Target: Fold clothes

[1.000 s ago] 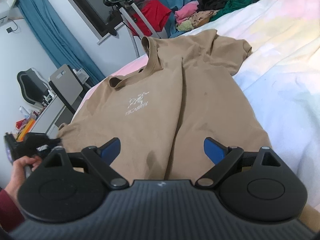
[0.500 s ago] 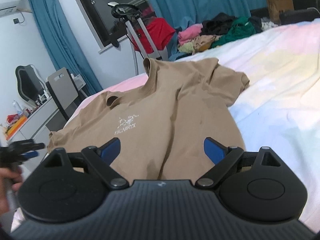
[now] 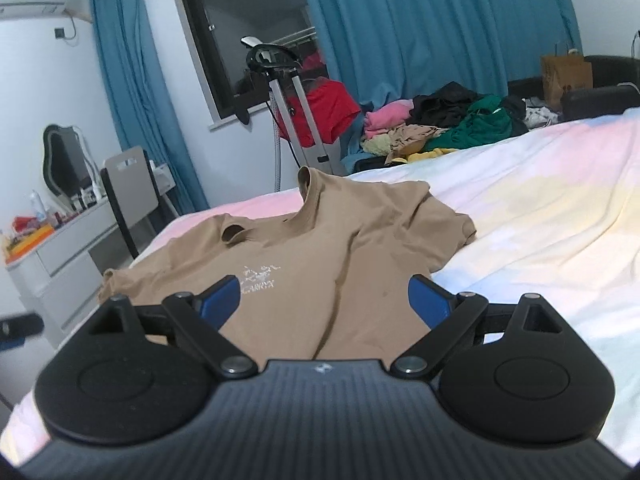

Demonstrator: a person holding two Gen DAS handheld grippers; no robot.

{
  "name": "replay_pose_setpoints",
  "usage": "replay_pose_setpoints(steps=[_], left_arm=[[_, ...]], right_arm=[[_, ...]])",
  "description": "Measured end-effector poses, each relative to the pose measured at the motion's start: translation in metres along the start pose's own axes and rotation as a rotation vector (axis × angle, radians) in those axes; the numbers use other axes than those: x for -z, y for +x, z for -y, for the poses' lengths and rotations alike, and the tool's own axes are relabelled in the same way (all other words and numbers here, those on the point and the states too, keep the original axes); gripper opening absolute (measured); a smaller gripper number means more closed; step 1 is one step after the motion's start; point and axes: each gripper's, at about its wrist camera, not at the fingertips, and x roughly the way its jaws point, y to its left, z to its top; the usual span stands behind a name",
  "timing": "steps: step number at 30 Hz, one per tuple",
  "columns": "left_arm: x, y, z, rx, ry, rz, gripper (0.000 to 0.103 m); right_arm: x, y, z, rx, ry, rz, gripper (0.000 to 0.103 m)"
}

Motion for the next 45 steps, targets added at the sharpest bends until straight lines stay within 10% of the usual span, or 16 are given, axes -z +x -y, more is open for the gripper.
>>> replay_pose_setpoints(steps=[12,26,34,36,39,45], left_arm=[[0.032,-0.007,0.013,0.016,0.091,-0.024,0.101],[0.041,0.042,0.002,0.017,0.035,-0.133,0.101],[0.047,0.088,0.009,0.040,0.020,-0.186,0.101],[0.049,0.095,0.012,0.048,0.033,-0.193,0.101],[0.052,0.102,0.016,0.059,0.042,-0.200,0.101],[0.053,0.102,0.017,0.052,0.050,-0.176,0.101]], right_arm=[[-0.003,0.005,0.018,-0.024,0.152,-0.035,0.092],[-0.034,0.137,0.159,0.049,0.582,-0.051,0.077],[-0.017,0.193,0.180,0.002,0.539,-0.071,0.075],[-0.018,0.203,0.176,-0.025,0.523,-0.066,0.065],[-0.023,0.211,0.167,-0.038,0.488,-0.089,0.021],[-0.035,0.181,0.161,0.049,0.472,0.029,0.012]])
